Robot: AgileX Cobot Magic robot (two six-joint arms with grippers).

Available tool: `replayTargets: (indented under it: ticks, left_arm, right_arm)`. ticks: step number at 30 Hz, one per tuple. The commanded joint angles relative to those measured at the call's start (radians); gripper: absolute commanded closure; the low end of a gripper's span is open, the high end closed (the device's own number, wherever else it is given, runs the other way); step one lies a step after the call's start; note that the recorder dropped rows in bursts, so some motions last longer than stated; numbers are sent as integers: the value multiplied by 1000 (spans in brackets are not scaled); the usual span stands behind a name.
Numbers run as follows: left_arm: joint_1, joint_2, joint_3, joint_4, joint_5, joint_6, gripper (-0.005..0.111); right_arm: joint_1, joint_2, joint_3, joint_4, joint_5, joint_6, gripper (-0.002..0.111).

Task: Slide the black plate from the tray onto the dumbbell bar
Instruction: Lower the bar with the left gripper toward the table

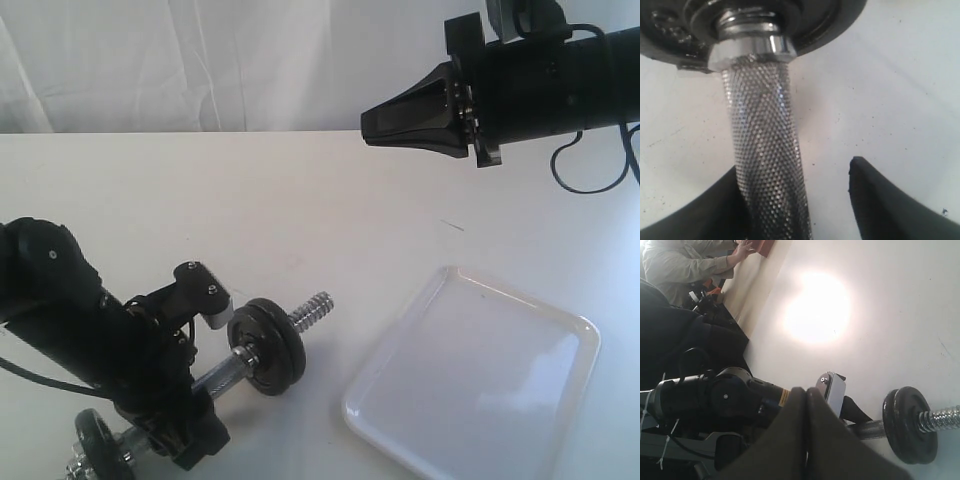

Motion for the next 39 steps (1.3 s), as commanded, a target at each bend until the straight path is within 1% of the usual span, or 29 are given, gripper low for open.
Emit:
replayTargets:
  ticks: [1,15,17,18,19,20,21,22,23,24,27,39]
  left_arm:
    - [1,-9,-2,-5,27,-9,48]
    - [1,-9,-2,-5,27,-9,49]
    - [1,-9,-2,-5,20,-9,56]
    - [1,-9,-2,-5,14,-9,69]
    - [1,-9,-2,-5,11,-9,74]
    - [1,-9,-4,-5,6,-9,88]
    - [1,-9,-6,-5,6,-9,93]
    - [1,-9,-18,-10,12,-9,104]
    - [1,-11,-26,-12,23,-9,107]
    - [1,-11,-48,-19,52,-9,107]
    - [1,-11,-73,-26,82,-9,107]
    - [1,-11,-89,-54,77,-9,107]
  right_arm:
    - [0,-8,2,0,4,-13,108]
    - [0,-8,2,0,4,-11,108]
    - [0,-8,2,0,4,-11,108]
    - [0,-8,2,0,4,-11,108]
    - [0,-8,2,0,4,-11,108]
    - [0,-8,2,0,4,-11,108]
    - [0,-8,2,0,4,-11,108]
    - [0,-8,2,0,4,-11,108]
    - [0,-8,2,0,4,-11,108]
    - [0,-8,2,0,4,-11,108]
    - [0,-8,2,0,4,-11,108]
    - [0,-8,2,-11,4,-11,108]
